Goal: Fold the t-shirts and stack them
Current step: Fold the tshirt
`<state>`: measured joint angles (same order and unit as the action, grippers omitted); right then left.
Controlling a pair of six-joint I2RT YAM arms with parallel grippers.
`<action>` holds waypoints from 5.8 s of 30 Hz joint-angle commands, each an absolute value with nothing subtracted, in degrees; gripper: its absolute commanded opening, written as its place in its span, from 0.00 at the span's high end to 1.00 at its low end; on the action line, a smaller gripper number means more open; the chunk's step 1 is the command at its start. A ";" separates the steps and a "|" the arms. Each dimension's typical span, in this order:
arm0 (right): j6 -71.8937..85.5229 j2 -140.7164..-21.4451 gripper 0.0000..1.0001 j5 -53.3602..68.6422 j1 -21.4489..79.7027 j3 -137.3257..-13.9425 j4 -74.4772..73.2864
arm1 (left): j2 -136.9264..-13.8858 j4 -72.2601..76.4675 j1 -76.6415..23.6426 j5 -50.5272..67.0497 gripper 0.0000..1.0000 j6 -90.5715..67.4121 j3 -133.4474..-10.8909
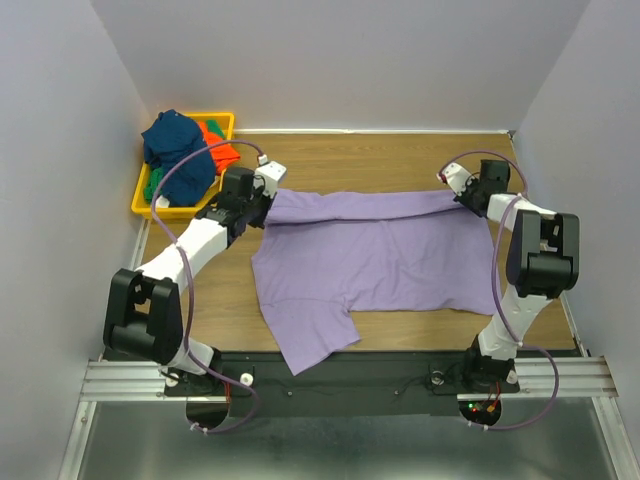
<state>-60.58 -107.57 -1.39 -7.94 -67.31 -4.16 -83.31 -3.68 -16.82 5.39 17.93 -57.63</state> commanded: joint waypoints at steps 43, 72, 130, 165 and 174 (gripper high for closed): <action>-54.15 -107.57 0.20 8.78 -12.92 -78.29 -16.43 | -84.73 -13.97 -16.79 9.76 0.45 21.45 -70.30; -29.10 -125.60 0.48 15.38 -14.24 -101.69 -26.72 | -112.85 -10.63 -10.90 12.04 0.50 16.35 -88.85; -11.52 -129.54 0.85 16.96 -23.73 -107.47 -26.89 | -117.33 -9.05 -8.44 9.75 1.00 19.87 -90.08; -12.48 -128.84 0.66 28.39 -15.12 -106.61 -28.83 | -116.27 -8.97 -11.42 15.91 0.59 15.21 -91.76; -14.06 -131.84 0.66 15.91 -15.12 -107.22 -28.74 | -120.85 -9.32 -10.38 12.31 0.63 13.36 -93.95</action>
